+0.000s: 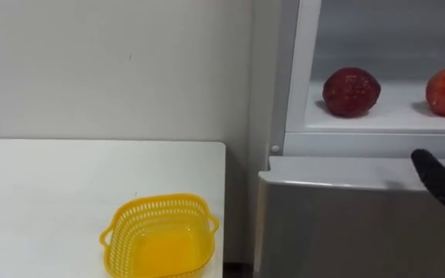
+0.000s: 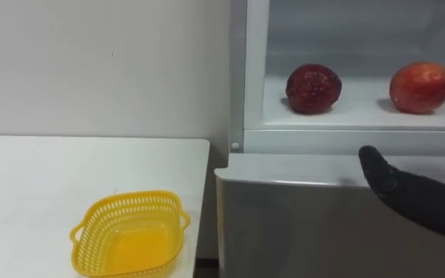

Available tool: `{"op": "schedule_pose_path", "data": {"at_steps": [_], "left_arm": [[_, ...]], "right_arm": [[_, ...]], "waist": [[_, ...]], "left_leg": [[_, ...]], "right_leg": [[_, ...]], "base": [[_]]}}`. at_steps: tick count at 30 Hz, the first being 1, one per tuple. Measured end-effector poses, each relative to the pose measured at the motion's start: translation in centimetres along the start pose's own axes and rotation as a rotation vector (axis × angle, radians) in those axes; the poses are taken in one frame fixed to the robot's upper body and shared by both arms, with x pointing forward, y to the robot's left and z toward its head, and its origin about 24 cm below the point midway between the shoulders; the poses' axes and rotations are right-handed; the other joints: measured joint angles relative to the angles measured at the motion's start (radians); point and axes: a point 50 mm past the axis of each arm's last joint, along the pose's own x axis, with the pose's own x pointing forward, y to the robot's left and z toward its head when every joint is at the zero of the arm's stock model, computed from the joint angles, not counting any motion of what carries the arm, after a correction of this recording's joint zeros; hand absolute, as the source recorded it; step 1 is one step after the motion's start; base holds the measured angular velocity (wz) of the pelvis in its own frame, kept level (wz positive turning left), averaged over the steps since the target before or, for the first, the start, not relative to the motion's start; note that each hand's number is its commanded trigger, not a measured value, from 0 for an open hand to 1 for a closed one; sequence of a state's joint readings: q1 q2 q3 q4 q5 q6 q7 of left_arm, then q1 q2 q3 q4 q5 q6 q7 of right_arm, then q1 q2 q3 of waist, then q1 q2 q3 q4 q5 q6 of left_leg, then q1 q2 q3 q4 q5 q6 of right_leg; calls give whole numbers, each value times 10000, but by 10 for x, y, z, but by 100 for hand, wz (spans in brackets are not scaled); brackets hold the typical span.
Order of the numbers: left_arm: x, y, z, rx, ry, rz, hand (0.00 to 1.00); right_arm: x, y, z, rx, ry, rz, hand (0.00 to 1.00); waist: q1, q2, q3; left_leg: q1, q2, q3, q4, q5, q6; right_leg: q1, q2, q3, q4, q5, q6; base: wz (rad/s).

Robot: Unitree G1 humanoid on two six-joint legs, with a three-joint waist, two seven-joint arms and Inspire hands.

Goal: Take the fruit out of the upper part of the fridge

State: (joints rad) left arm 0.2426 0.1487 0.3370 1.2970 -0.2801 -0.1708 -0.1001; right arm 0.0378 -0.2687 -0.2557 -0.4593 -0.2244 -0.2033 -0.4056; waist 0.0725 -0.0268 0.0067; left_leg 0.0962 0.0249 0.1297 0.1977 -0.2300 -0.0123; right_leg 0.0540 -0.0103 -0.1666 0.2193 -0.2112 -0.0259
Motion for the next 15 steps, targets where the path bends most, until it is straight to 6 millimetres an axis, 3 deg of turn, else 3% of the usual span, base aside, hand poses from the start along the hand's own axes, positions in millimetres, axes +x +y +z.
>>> {"op": "schedule_pose_path", "data": {"at_steps": [6, 8, 15], "left_arm": [[2, -6, 0, 963, 359, -324, 0], [3, -10, 10, 1695, 75, -566, 0], [5, -16, 19, 2311, -271, -953, 0]], "right_arm": [[19, 3, 10, 257, -837, -525, 0], [32, 6, 15, 529, -1248, -766, 0], [42, 8, 14, 855, -1340, -835, 0]], "waist": [[-170, -226, 5], [-234, -290, -18], [-165, -322, -14]], "left_leg": [[-73, 1, -52, 13, 0, 0], [-132, -7, -157, 77, 0, 0], [-126, -9, -276, 73, 0, 0]], "right_leg": [[-2, -5, -53, 5, 4, -2], [-25, -20, -138, -14, 10, -3], [144, -10, -280, -178, 90, 7]], "base": [[2], [13], [5]]}}
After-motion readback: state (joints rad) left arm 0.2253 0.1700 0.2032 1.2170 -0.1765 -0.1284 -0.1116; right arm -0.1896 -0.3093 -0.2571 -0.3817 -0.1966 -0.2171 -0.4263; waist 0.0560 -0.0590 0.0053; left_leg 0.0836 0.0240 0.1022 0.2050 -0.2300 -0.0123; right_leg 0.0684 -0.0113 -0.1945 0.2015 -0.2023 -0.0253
